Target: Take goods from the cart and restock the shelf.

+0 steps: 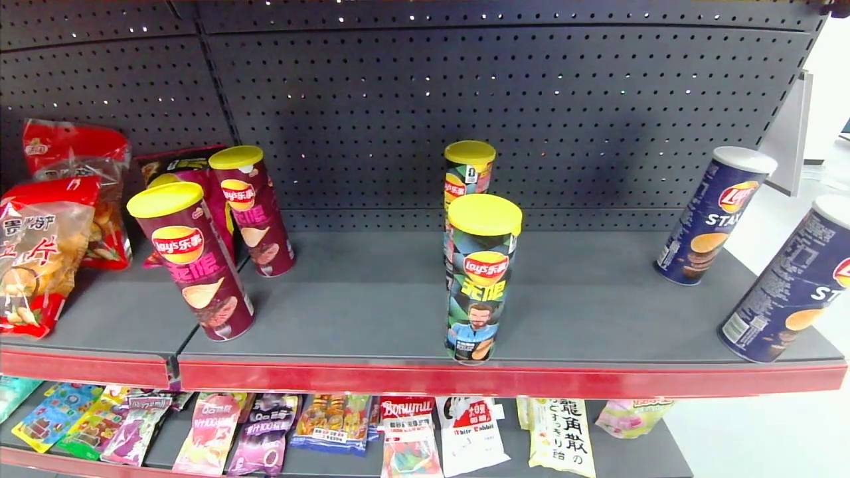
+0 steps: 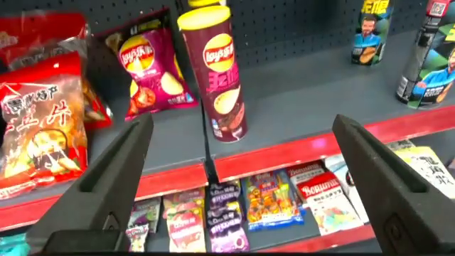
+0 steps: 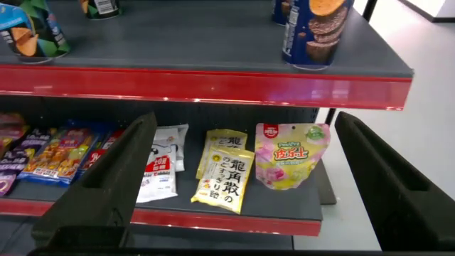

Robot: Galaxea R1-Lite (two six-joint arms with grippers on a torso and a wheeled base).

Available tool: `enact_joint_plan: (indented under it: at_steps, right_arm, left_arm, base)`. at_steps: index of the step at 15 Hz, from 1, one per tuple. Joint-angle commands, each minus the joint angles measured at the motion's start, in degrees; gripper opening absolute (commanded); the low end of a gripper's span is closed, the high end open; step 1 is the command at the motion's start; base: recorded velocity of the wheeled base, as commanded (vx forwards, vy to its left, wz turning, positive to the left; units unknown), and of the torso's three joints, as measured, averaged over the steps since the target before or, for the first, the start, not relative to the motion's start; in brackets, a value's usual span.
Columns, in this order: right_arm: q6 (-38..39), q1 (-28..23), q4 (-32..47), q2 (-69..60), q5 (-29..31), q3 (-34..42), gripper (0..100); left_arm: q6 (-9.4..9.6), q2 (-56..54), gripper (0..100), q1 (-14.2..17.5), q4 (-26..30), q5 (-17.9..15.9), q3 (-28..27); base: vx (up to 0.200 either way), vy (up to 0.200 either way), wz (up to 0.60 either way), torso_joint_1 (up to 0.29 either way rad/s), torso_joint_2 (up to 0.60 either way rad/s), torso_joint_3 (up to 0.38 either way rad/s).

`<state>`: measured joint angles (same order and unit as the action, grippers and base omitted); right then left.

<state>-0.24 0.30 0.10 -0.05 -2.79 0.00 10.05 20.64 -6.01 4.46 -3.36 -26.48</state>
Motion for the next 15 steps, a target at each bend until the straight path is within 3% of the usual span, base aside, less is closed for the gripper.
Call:
enact_joint_plan:
  at_steps: [1,6,7,9,11,12,13,14,15]
  right_arm:
    - [-0.1,0.0,-0.1,0.0,0.1,0.0,100]
    - [-0.1,0.0,-0.2,0.0,-1.3,0.0,100]
    - [-0.1,0.0,-0.3,0.0,-1.4,0.0,100]
    - [0.1,0.0,-0.4,0.0,-1.4,0.0,100]
    - [0.2,0.0,-0.4,0.0,-1.4,0.0,100]
    - [0.2,0.0,-0.4,0.0,-1.4,0.0,100]
    - [0.2,0.0,-0.2,0.0,-1.3,0.0,100]
    - [0.1,0.0,-0.1,0.0,-1.4,0.0,100]
    - [0.1,0.0,-0.1,0.0,-1.3,0.0,100]
  left_arm:
    - [-0.03,-2.4,100,-0.1,0.2,0.6,1.9]
    - [-1.17,-11.8,100,0.0,0.7,3.7,11.8]
    - [-3.54,-14.8,100,0.1,1.3,3.5,15.0]
    - [-6.09,-14.9,100,0.0,0.0,5.6,18.7]
    - [-5.65,-14.9,100,0.1,-3.8,6.5,24.9]
    - [-5.21,-14.8,100,0.0,-7.9,6.3,26.3]
    - [-5.3,-14.8,100,0.0,-7.5,5.7,26.3]
    - [-5.91,-14.9,100,0.0,-7.3,3.7,26.4]
    - [-6.44,-15.0,100,0.0,-8.5,-0.9,26.4]
  base:
    - [0.0,0.0,0.0,0.0,0.0,0.0]
    - [0.0,0.0,0.0,0.0,0.0,0.0]
    - [0.0,0.0,0.0,0.0,0.0,0.0]
    - [0.0,0.0,0.0,0.0,0.0,0.0]
    - [0.0,0.0,0.0,0.0,0.0,0.0]
    - [0.0,0.0,0.0,0.0,0.0,0.0]
    - [0.0,0.0,0.0,0.0,0.0,0.0]
    - [0.0,0.0,0.0,0.0,0.0,0.0]
    - [0.0,0.0,0.0,0.0,0.0,0.0]
